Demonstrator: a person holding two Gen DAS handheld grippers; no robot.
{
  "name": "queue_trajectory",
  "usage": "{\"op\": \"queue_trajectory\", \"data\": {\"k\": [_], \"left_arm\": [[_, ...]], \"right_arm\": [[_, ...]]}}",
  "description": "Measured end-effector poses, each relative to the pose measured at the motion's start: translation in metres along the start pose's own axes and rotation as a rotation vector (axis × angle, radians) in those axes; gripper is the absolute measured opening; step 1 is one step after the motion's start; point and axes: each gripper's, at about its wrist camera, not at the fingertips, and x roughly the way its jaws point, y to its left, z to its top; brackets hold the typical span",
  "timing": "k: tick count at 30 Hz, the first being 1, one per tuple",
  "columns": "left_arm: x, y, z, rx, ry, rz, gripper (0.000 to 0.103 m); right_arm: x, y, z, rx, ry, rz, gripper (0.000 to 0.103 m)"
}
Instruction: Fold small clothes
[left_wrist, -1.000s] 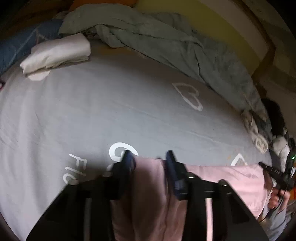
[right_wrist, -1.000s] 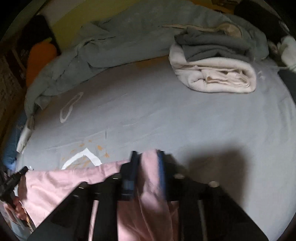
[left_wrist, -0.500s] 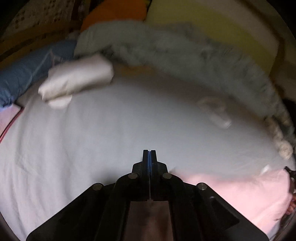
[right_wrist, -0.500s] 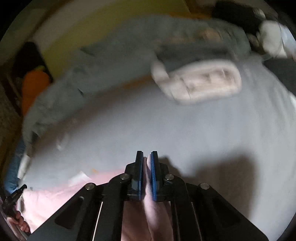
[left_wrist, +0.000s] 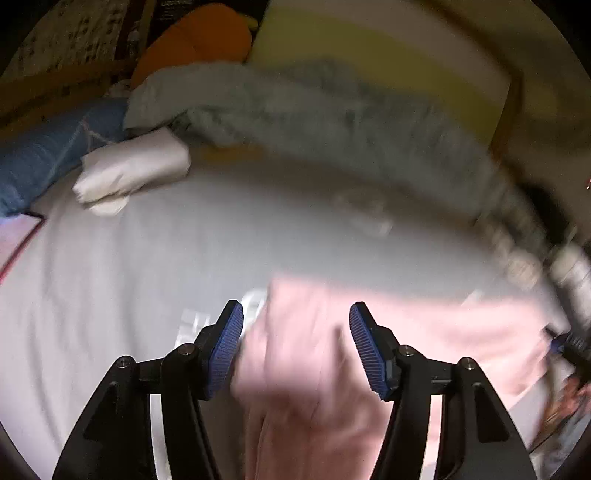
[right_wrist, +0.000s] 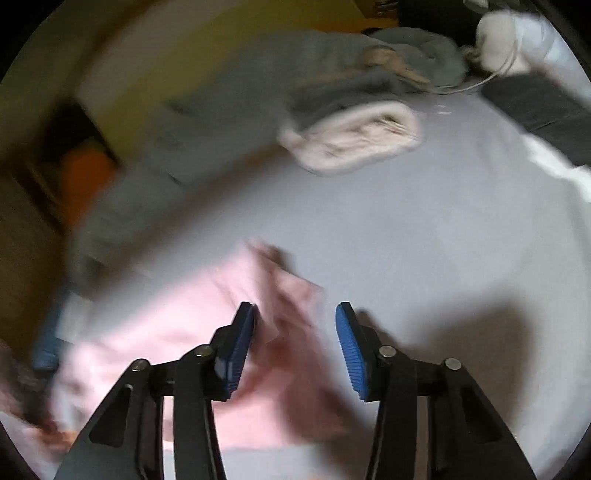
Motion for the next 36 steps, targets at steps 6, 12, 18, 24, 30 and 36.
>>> {"op": "queue_trajectory", "data": {"k": [6, 12, 18, 24, 30, 36], "left_arm": [[0.006, -0.009, -0.038, 0.057, 0.035, 0.168, 0.059], [-0.046, -0.058, -0.06, 0.215, -0.178, 0.057, 0.063], [-0.047, -0.098, -0.081, 0.209, -0.251, -0.13, 0.065], [-0.023, -0.109, -0.105, 0.186, -0.224, -0.13, 0.065], [-0.017, -0.109, -0.122, 0.093, -0.191, -0.126, 0.054], [-0.015, -0.117, -0.123, 0.126, -0.176, -0.082, 0.014]], "right_arm": [[-0.026, 0.015, -0.018, -0.108, -0.115, -0.21, 0.045], [-0.071, 0.066, -0.041, -0.267, -0.29, 0.004, 0.045], [-0.059, 0.12, -0.09, -0.459, -0.287, 0.1, 0.045], [-0.05, 0.147, -0.134, -0.555, -0.32, 0.037, 0.045], [-0.046, 0.155, -0.155, -0.591, -0.31, 0.024, 0.045], [-0.021, 0.137, -0.151, -0.5, -0.241, -0.108, 0.041]]}}
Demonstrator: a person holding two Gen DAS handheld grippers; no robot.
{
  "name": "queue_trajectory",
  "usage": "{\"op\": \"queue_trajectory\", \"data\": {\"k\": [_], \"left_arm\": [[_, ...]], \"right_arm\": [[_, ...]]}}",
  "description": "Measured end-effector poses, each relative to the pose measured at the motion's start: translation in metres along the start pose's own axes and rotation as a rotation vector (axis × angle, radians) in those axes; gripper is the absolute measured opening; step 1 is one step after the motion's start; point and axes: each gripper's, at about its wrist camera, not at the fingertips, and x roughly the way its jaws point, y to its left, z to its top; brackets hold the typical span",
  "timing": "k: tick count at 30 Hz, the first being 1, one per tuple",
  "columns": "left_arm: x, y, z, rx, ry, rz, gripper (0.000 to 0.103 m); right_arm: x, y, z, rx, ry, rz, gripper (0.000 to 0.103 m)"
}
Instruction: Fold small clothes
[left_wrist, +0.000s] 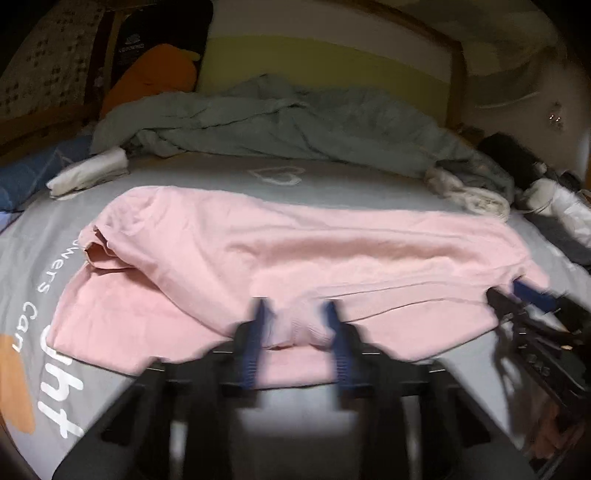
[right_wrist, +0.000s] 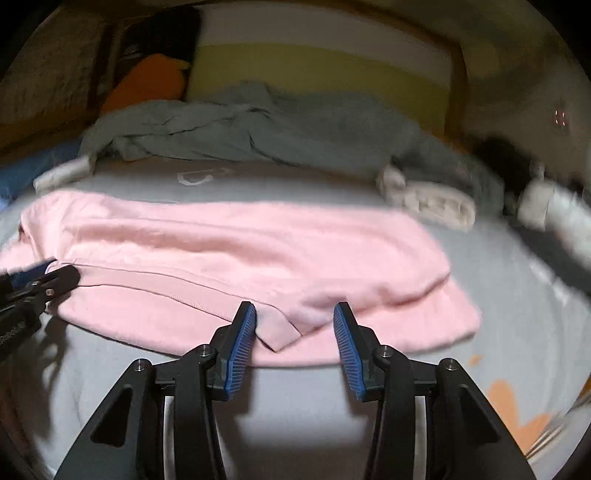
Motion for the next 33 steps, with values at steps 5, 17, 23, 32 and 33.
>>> {"op": "queue_trajectory", "data": {"k": [5, 17, 23, 32, 33], "left_arm": [[-0.02, 0.0, 0.0, -0.028, -0.051, -0.006, 0.011], [-0.027, -0.021, -0.006, 0.119, -0.046, 0.07, 0.06], [-0.027, -0.014, 0.062, 0.098, -0.116, 0.017, 0.067], [0.071, 0.047, 0.073, 0.052, 0.172, 0.228, 0.067], [0.072, 0.054, 0.071, 0.039, 0.171, 0.208, 0.068]], "right_arm": [[-0.006, -0.015, 0.0, 0.09, 0.012, 0.111, 0.01], [-0.033, -0.023, 0.01, 0.167, -0.076, 0.139, 0.033], [-0.032, -0.035, 0.062, 0.125, -0.188, 0.164, 0.053], [0.086, -0.038, 0.062, 0.129, 0.177, 0.155, 0.053], [0.085, -0.037, 0.059, 0.117, 0.171, 0.154, 0.053]]}}
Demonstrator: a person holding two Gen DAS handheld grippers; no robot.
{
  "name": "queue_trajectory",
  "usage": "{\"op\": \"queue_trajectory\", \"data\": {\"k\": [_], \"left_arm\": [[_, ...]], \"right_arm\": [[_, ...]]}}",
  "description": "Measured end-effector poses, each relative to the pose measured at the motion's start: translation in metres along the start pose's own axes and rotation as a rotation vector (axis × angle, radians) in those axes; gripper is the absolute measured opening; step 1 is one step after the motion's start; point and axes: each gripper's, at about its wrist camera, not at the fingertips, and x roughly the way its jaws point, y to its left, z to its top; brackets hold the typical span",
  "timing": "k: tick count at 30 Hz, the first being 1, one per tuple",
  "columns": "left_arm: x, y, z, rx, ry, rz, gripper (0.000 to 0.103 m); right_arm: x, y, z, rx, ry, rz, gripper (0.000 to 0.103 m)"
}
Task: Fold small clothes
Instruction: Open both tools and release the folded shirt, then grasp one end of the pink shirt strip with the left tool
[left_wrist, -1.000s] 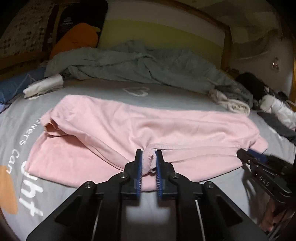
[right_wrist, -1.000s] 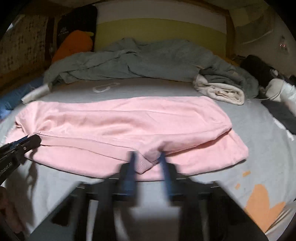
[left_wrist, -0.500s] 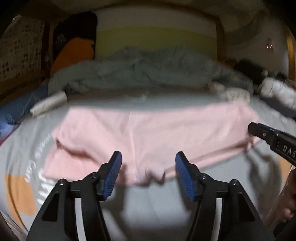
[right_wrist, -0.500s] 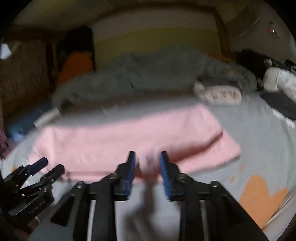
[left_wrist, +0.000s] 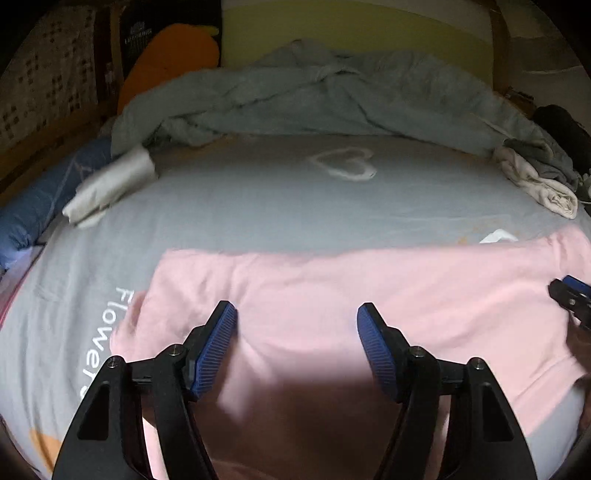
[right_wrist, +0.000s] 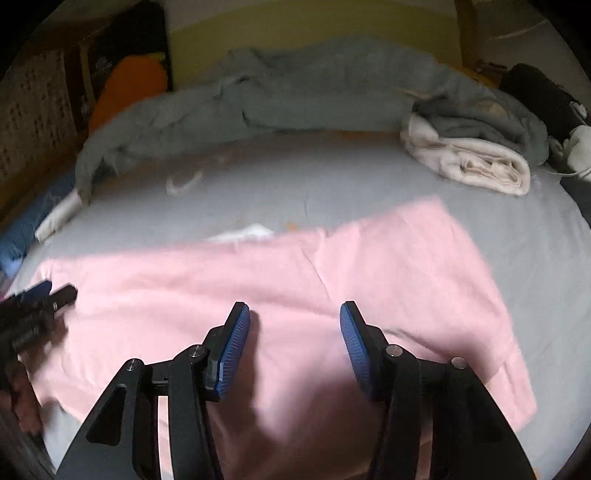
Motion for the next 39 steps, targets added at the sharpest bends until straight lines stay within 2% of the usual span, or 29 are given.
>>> {"op": "queue_trajectory", "data": {"k": [1, 3, 6, 7, 9, 11, 12, 13, 15, 17, 19, 21, 24, 25, 26, 27, 28, 30, 31, 33, 35, 37, 39], "left_arm": [[0.0, 0.004, -0.002, -0.018, -0.003, -0.026, 0.068], [-0.002, 0.006, -0.004, -0.022, -0.002, -0.045, 0.071], [-0.012, 0.0, -0.015, 0.024, -0.023, -0.012, 0.071], [-0.023, -0.003, -0.02, 0.032, -0.06, 0.0, 0.071], [-0.05, -0.01, -0.029, 0.041, -0.159, -0.014, 0.074], [-0.072, -0.022, -0.037, 0.086, -0.225, 0.009, 0.082], [-0.077, -0.029, -0.042, 0.124, -0.241, 0.025, 0.082], [-0.078, -0.033, -0.046, 0.151, -0.247, 0.027, 0.082], [-0.069, -0.037, -0.057, 0.182, -0.198, 0.044, 0.082], [-0.055, -0.034, -0.069, 0.135, -0.118, 0.031, 0.083], [-0.057, -0.028, -0.074, 0.089, -0.147, 0.035, 0.091], [-0.055, -0.024, -0.074, 0.059, -0.132, 0.05, 0.101], [-0.056, -0.012, -0.074, -0.01, -0.116, 0.008, 0.102], [-0.058, -0.01, -0.073, -0.015, -0.122, 0.015, 0.102], [-0.066, -0.006, -0.071, -0.022, -0.154, 0.055, 0.102], [-0.078, 0.002, -0.067, -0.041, -0.205, 0.097, 0.102], [-0.09, 0.011, -0.064, -0.071, -0.247, 0.102, 0.102], [-0.113, 0.04, -0.054, -0.186, -0.303, 0.017, 0.102], [-0.119, 0.054, -0.049, -0.252, -0.287, -0.03, 0.102], [-0.118, 0.073, -0.049, -0.342, -0.228, -0.089, 0.102], [-0.108, 0.093, -0.058, -0.43, -0.149, -0.172, 0.102], [-0.092, 0.115, -0.074, -0.564, -0.076, -0.285, 0.1], [-0.075, 0.136, -0.089, -0.704, -0.021, -0.385, 0.092]], "right_arm": [[-0.002, 0.002, -0.002, -0.021, -0.011, -0.01, 0.054], [-0.004, 0.006, -0.009, -0.06, -0.017, -0.016, 0.064], [-0.017, 0.009, -0.022, -0.053, -0.059, -0.045, 0.068], [-0.025, 0.01, -0.024, -0.026, -0.085, -0.028, 0.071], [-0.05, 0.014, -0.028, -0.008, -0.175, 0.082, 0.086], [-0.062, 0.025, -0.03, -0.062, -0.207, 0.056, 0.086], [-0.065, 0.031, -0.034, -0.088, -0.214, 0.04, 0.086], [-0.065, 0.034, -0.039, -0.098, -0.21, 0.032, 0.086], [-0.059, 0.037, -0.048, -0.099, -0.167, 0.011, 0.086], [-0.052, 0.04, -0.058, -0.103, -0.119, -0.005, 0.086], [-0.048, 0.041, -0.064, -0.114, -0.111, -0.041, 0.087], [-0.05, 0.046, -0.07, -0.136, -0.129, -0.075, 0.089], [-0.054, 0.052, -0.08, -0.154, -0.167, -0.133, 0.09], [-0.055, 0.053, -0.08, -0.152, -0.171, -0.14, 0.09], [-0.057, 0.052, -0.079, -0.148, -0.172, -0.138, 0.09], [-0.061, 0.051, -0.077, -0.142, -0.178, -0.134, 0.09], [-0.067, 0.049, -0.075, -0.126, -0.199, -0.131, 0.09], [-0.086, 0.042, -0.067, -0.073, -0.277, -0.081, 0.091], [-0.092, 0.039, -0.064, -0.055, -0.294, -0.057, 0.092], [-0.098, 0.033, -0.057, -0.021, -0.302, -0.013, 0.096], [-0.095, 0.031, -0.054, -0.001, -0.292, -0.019, 0.096], [-0.093, 0.029, -0.054, 0.009, -0.274, -0.017, 0.096], [-0.095, 0.028, -0.056, 0.006, -0.269, 0.006, 0.096]]}}
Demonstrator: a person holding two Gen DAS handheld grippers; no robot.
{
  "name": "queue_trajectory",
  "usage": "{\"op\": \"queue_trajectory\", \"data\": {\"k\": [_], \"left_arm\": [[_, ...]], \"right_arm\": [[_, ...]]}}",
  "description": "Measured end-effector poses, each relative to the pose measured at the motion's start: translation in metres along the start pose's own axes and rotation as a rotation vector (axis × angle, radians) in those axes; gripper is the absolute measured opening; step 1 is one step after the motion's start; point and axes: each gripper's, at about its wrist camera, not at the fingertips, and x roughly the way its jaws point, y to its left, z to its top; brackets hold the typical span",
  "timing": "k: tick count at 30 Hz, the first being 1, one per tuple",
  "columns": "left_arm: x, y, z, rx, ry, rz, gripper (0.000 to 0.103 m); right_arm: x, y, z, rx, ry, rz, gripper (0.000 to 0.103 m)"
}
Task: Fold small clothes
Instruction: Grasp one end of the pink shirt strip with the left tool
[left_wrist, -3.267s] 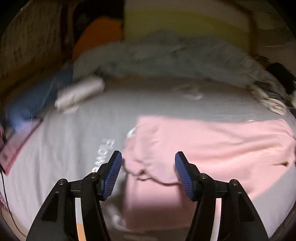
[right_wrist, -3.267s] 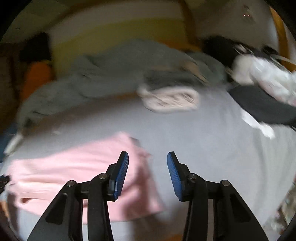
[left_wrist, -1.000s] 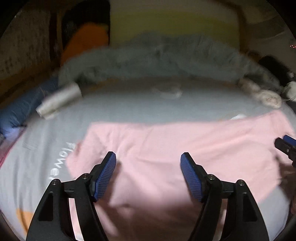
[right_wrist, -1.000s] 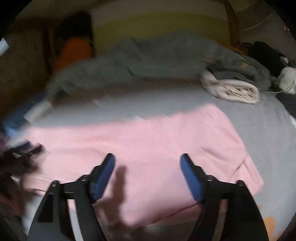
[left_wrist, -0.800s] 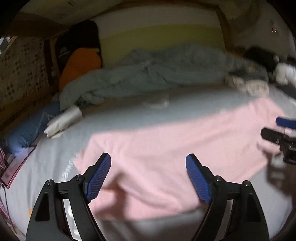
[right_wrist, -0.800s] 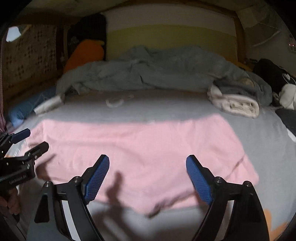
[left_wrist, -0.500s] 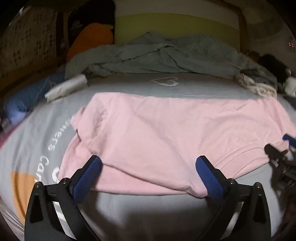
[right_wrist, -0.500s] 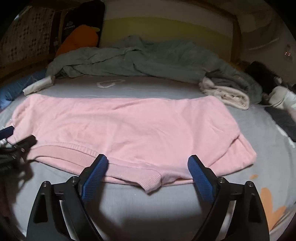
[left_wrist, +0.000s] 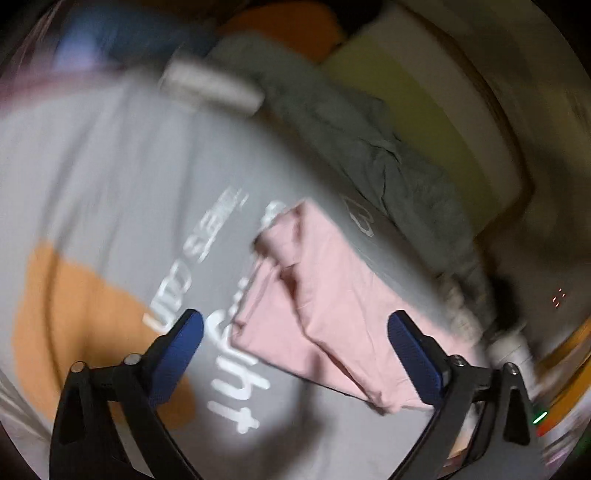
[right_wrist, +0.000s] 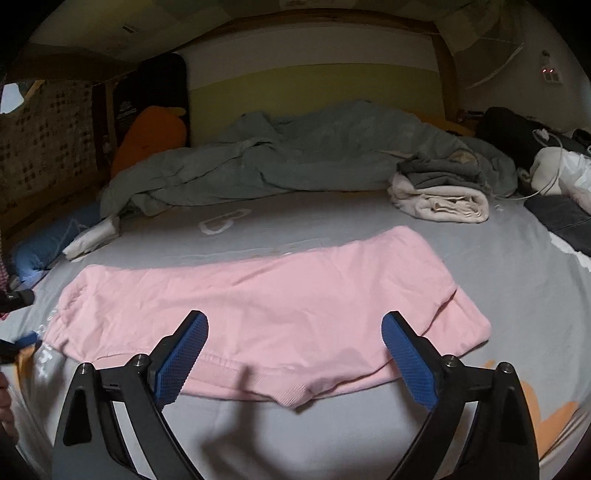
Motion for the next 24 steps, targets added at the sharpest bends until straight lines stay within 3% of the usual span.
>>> {"op": "queue_trajectory", "data": {"k": [2, 8, 9, 11, 17, 20, 23, 24], "left_arm": [[0.006, 0.013, 0.001, -0.056, 0.014, -0.037, 0.086], [0.008, 0.003, -0.008, -0.028, -0.024, -0.04, 0.084], [0.006, -0.002, -0.015, -0.026, -0.011, -0.037, 0.073], [-0.003, -0.004, -0.029, -0.033, -0.011, -0.024, 0.066], [0.01, -0.011, -0.031, -0.066, -0.052, -0.025, 0.066], [0.022, -0.016, -0.025, -0.01, -0.095, -0.024, 0.066], [0.028, -0.02, -0.029, 0.057, -0.141, 0.028, 0.056], [0.031, -0.022, -0.027, 0.07, -0.151, 0.038, 0.048]], "right_arm": [[-0.004, 0.002, -0.002, -0.015, -0.007, 0.008, 0.096], [-0.002, 0.013, -0.002, -0.059, -0.002, 0.019, 0.096], [-0.003, 0.015, -0.003, -0.07, -0.007, 0.019, 0.096], [-0.005, 0.016, -0.003, -0.094, -0.018, 0.008, 0.096], [-0.006, 0.017, 0.0, -0.058, -0.004, 0.047, 0.096], [-0.008, 0.019, -0.001, -0.079, -0.011, 0.042, 0.096], [-0.009, 0.018, -0.001, -0.079, -0.013, 0.036, 0.096], [-0.009, 0.016, -0.001, -0.071, -0.012, 0.04, 0.096]]}}
